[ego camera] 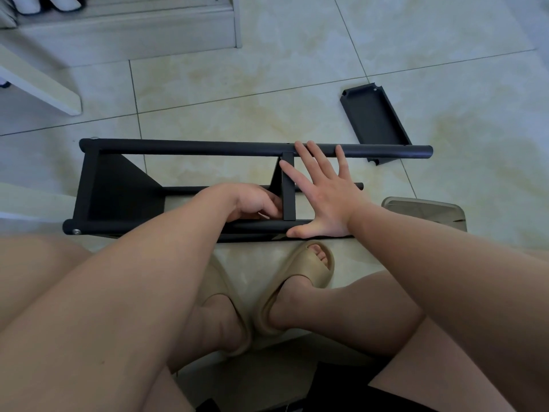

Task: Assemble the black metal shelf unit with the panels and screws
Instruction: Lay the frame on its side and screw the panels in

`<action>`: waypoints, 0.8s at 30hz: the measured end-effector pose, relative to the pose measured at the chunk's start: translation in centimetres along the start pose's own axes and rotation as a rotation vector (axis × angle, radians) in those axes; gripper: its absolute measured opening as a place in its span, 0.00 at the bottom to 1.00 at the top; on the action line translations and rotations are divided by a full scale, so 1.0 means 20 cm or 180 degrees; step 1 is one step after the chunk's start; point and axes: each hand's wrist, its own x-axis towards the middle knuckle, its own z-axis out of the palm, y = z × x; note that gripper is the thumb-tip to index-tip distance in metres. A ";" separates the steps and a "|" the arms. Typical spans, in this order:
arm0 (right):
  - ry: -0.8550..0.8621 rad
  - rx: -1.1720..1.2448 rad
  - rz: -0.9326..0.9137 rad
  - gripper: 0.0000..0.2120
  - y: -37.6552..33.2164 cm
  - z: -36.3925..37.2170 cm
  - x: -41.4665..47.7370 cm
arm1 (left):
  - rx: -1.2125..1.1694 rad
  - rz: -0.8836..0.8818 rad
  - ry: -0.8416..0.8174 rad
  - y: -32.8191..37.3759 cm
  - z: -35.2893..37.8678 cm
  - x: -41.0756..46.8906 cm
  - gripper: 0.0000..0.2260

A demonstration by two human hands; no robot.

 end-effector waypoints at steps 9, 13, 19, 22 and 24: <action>-0.0005 0.0021 0.0002 0.59 0.00 0.00 0.00 | -0.0012 -0.0051 -0.0157 -0.01 -0.01 0.03 0.09; 0.0013 0.0029 -0.0006 0.59 0.00 0.00 0.00 | 0.0035 0.0001 -0.0074 -0.02 -0.01 0.03 0.12; 0.0005 0.0004 0.0007 0.59 0.00 0.00 -0.01 | -0.0005 -0.0160 -0.0240 -0.01 -0.01 0.01 0.12; -0.0014 -0.0007 0.0018 0.59 0.00 0.00 -0.01 | 0.0124 -0.0185 -0.0075 0.00 0.00 0.02 0.11; -0.0025 -0.0010 0.0013 0.59 0.00 0.00 -0.01 | 0.0211 -0.0055 0.0027 0.00 0.01 0.03 0.06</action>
